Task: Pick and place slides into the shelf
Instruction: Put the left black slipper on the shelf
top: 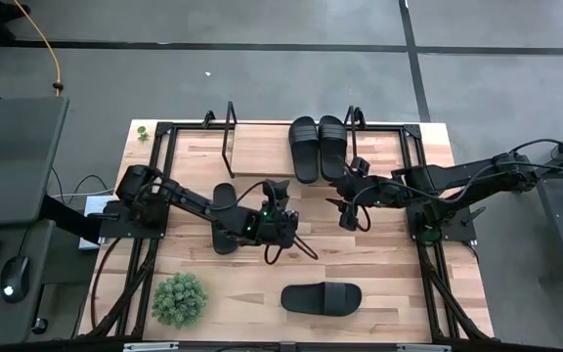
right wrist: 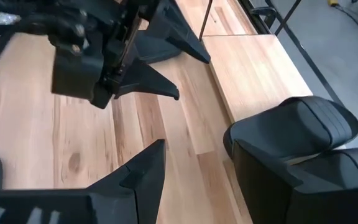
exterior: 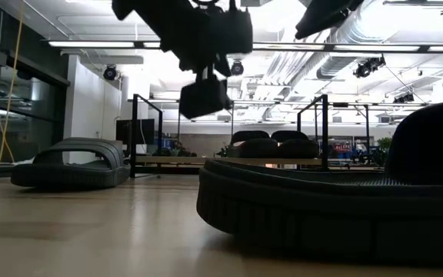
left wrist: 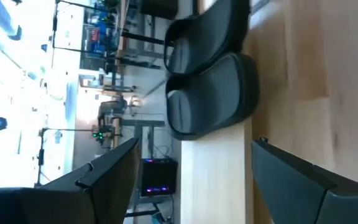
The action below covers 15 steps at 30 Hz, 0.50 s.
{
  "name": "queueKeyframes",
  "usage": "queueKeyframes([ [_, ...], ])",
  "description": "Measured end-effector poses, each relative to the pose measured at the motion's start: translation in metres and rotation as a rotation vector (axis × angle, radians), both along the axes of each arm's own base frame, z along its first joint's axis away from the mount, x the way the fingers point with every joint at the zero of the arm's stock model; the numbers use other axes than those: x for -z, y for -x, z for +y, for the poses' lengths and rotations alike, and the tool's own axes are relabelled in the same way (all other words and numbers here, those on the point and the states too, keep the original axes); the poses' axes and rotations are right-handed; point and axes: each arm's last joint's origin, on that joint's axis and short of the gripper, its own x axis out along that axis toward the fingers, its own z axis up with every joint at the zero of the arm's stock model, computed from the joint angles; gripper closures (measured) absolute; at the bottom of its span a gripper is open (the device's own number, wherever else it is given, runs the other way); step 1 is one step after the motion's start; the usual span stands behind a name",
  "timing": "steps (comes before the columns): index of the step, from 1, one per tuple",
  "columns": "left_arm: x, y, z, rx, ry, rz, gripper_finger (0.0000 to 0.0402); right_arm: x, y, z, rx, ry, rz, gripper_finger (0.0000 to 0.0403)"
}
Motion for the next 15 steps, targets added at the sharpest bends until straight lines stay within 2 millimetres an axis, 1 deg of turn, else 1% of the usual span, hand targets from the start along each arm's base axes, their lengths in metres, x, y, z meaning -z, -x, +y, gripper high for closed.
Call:
queueKeyframes([
  [8, -0.01, 0.011, -0.01, -0.008, -0.008, -0.012, 0.0112, -0.003, -0.003, 0.0, -0.041, 0.039, -0.022, 0.0224],
  [15, -0.017, 0.025, -0.013, -0.049, -0.013, -0.009, 0.0112, -0.004, -0.003, 0.0, -0.049, 0.06, -0.023, 0.0224],
])
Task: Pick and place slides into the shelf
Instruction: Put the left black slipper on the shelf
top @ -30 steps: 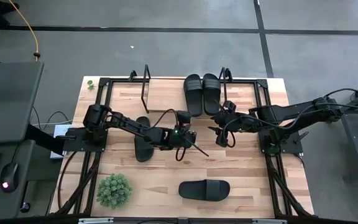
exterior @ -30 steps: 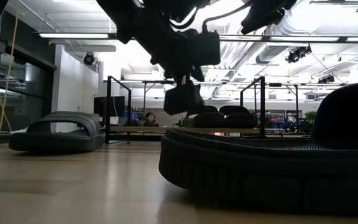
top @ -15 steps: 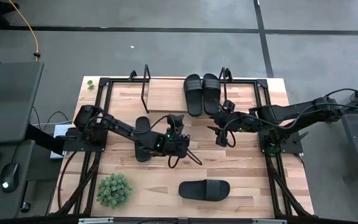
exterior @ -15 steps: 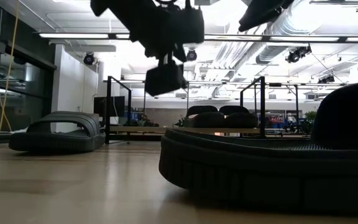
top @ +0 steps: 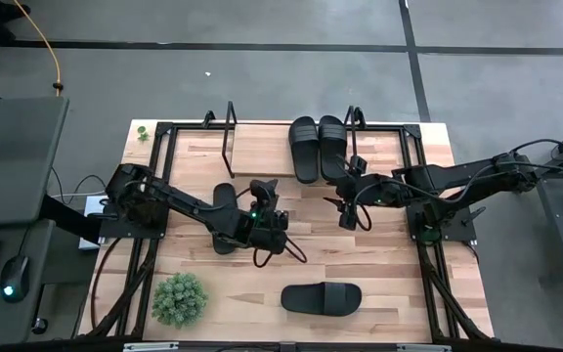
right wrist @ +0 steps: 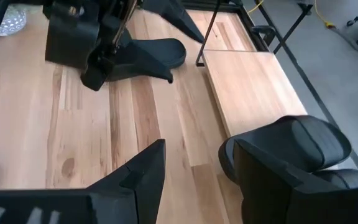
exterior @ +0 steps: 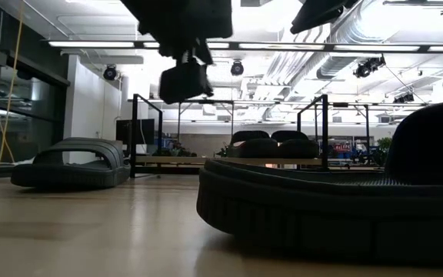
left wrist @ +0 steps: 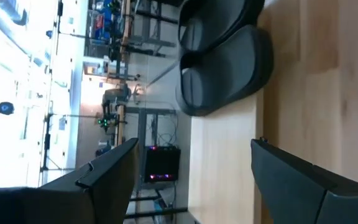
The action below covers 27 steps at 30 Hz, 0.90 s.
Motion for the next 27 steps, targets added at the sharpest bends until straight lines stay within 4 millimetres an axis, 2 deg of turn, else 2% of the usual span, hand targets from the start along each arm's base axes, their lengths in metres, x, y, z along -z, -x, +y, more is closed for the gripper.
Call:
queueKeyframes([
  [12, -0.018, 0.022, -0.019, 0.012, 0.022, -0.055, 0.0112, -0.003, -0.002, 0.0, -0.019, 0.031, -0.024, 0.0224],
  [27, -0.044, 0.056, -0.08, 0.173, 0.042, -0.171, 0.0112, -0.003, -0.003, -0.006, 0.023, -0.013, -0.04, 0.0224],
])
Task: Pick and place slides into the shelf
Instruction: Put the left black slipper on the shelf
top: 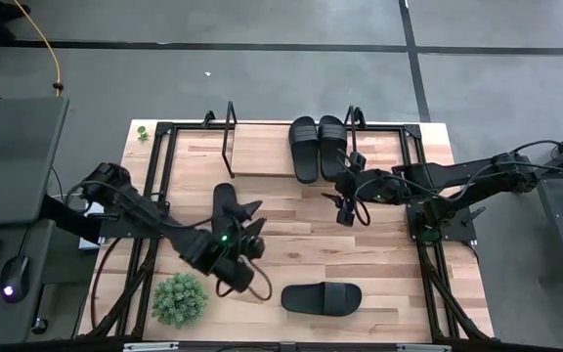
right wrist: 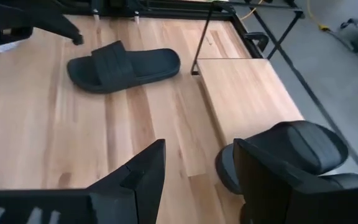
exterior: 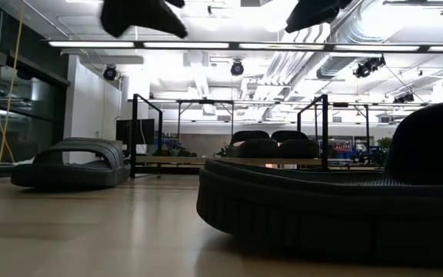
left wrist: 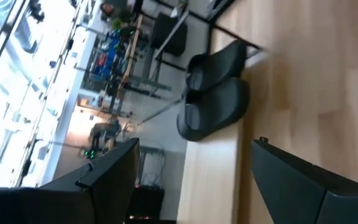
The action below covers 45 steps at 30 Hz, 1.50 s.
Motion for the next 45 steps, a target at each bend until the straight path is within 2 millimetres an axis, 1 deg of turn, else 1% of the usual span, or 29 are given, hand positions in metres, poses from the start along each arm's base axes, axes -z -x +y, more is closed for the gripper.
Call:
queueKeyframes([
  [10, 0.0, 0.027, -0.048, 0.161, 0.02, -0.001, 0.0112, 0.003, -0.001, 0.009, -0.045, -0.107, 0.008, 0.0224],
  [13, 0.001, 0.033, -0.059, 0.199, 0.057, -0.013, 0.0112, 0.009, -0.005, 0.015, -0.066, -0.104, 0.034, 0.0224],
  [16, 0.002, 0.039, -0.064, 0.21, 0.086, -0.031, 0.0112, 0.018, -0.012, 0.021, -0.092, -0.097, 0.076, 0.0224],
  [19, 0.004, 0.044, -0.062, 0.183, 0.127, -0.05, 0.0112, 0.027, -0.019, 0.025, -0.122, -0.069, 0.12, 0.0224],
  [23, 0.009, 0.052, -0.054, 0.114, 0.223, -0.063, 0.0112, 0.035, -0.025, 0.028, -0.145, -0.056, 0.158, 0.0224],
  [30, 0.015, 0.072, -0.043, -0.081, 0.42, -0.026, 0.0112, 0.036, -0.027, 0.029, -0.127, -0.082, 0.149, 0.0224],
  [33, 0.018, 0.077, -0.039, -0.157, 0.476, -0.025, 0.0112, 0.036, -0.027, 0.029, -0.129, -0.1, 0.146, 0.0224],
  [38, 0.03, 0.082, -0.036, -0.199, 0.498, 0.005, 0.0112, 0.034, -0.029, 0.031, -0.152, -0.141, 0.116, 0.0224],
  [45, 0.047, 0.085, -0.035, -0.234, 0.484, 0.051, 0.0112, 0.032, -0.029, 0.039, -0.189, -0.142, 0.099, 0.0224],
])
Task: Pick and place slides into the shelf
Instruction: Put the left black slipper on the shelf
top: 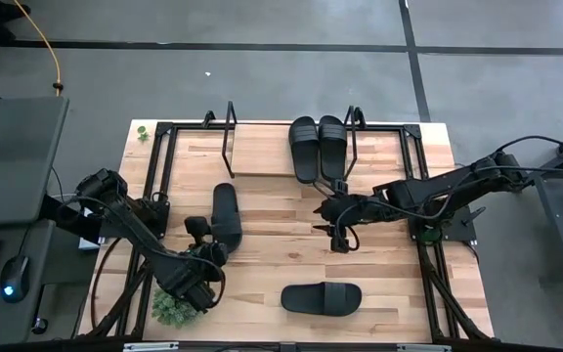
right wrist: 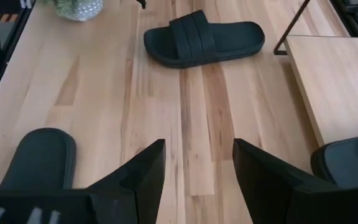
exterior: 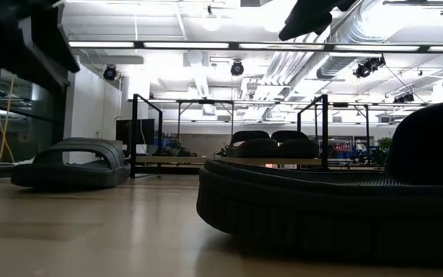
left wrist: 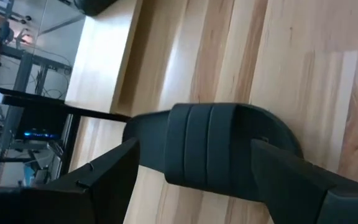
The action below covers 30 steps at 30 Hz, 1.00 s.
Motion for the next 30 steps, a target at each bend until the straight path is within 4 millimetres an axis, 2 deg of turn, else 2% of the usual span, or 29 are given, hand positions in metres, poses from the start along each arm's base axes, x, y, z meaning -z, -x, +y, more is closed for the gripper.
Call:
queueKeyframes([
  [11, 0.031, -0.008, -0.006, 0.012, -0.058, 0.109, 0.0112, 0.0, 0.0, 0.001, -0.021, 0.02, 0.0, 0.0224],
  [26, 0.039, -0.013, -0.011, 0.044, -0.054, 0.109, 0.0112, 0.0, 0.0, 0.001, -0.015, 0.014, 0.0, 0.0224],
  [30, 0.045, -0.017, -0.004, 0.025, -0.039, 0.101, 0.0112, 0.0, 0.0, 0.001, -0.015, 0.014, 0.0, 0.0224],
])
